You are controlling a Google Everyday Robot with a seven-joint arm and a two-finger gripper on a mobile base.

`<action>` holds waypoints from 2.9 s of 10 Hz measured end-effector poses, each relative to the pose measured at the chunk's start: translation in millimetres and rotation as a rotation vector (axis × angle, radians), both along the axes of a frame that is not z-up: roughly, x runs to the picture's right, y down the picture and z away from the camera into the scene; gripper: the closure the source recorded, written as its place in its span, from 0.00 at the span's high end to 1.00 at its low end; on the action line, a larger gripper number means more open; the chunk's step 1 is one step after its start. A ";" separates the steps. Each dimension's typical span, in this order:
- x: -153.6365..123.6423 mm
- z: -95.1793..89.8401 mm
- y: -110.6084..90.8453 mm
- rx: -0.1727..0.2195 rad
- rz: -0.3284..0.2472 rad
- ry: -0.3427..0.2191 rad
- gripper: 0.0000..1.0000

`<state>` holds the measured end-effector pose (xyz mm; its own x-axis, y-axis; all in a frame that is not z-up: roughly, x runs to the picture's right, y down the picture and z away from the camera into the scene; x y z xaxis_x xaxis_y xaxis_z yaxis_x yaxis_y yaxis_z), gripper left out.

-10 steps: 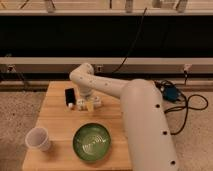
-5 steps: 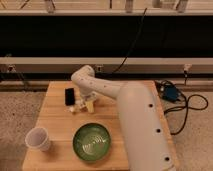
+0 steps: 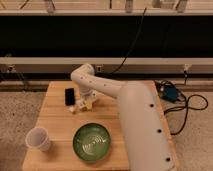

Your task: Stand the bottle upright

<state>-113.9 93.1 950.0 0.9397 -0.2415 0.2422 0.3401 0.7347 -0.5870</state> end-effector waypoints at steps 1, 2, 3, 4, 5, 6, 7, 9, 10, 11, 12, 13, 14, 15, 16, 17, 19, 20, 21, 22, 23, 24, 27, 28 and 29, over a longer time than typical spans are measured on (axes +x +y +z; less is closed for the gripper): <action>0.6 -0.9 -0.3 -0.001 -0.001 0.001 0.03; 0.7 -0.8 -0.2 -0.001 -0.001 0.001 0.00; 0.6 -1.3 -0.7 0.000 -0.002 0.000 0.00; 1.6 -4.8 -2.2 0.002 -0.006 -0.007 0.00; 6.4 -13.6 -11.8 0.016 -0.008 -0.018 0.00; 9.6 -22.0 -19.8 0.025 -0.006 -0.027 0.00; 13.7 -32.2 -30.2 0.036 -0.003 -0.039 0.00; 19.7 -55.3 -48.5 0.050 -0.008 -0.072 0.00; 23.3 -62.4 -54.5 0.043 0.007 -0.098 0.00; 29.4 -68.1 -58.8 0.017 0.051 -0.155 0.00; 35.8 -72.0 -61.0 0.000 0.080 -0.184 0.00; 36.8 -77.0 -64.7 -0.006 0.104 -0.211 0.00; 38.9 -82.1 -68.2 -0.017 0.139 -0.247 0.00; 44.2 -87.6 -70.7 -0.037 0.194 -0.301 0.00; 49.1 -93.2 -72.4 -0.044 0.228 -0.329 0.00; 48.2 -99.0 -73.1 -0.047 0.247 -0.349 0.00; 51.2 -111.4 -75.7 -0.048 0.298 -0.388 0.00; 54.2 -116.0 -76.0 -0.050 0.323 -0.402 0.00; 56.2 -119.0 -74.7 -0.060 0.348 -0.418 0.00; 55.8 -121.1 -70.1 -0.082 0.384 -0.439 0.00; 57.6 -121.3 -65.2 -0.099 0.412 -0.447 0.00; 59.9 -120.1 -59.3 -0.117 0.442 -0.450 0.00; 64.1 -121.4 -45.6 -0.163 0.533 -0.452 0.00; 64.5 -125.2 -42.0 -0.173 0.569 -0.457 0.00; 64.2 -128.4 -38.6 -0.181 0.598 -0.467 0.00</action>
<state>-49.7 54.5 821.6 0.6885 0.3551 0.6323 0.1575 0.7778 -0.6084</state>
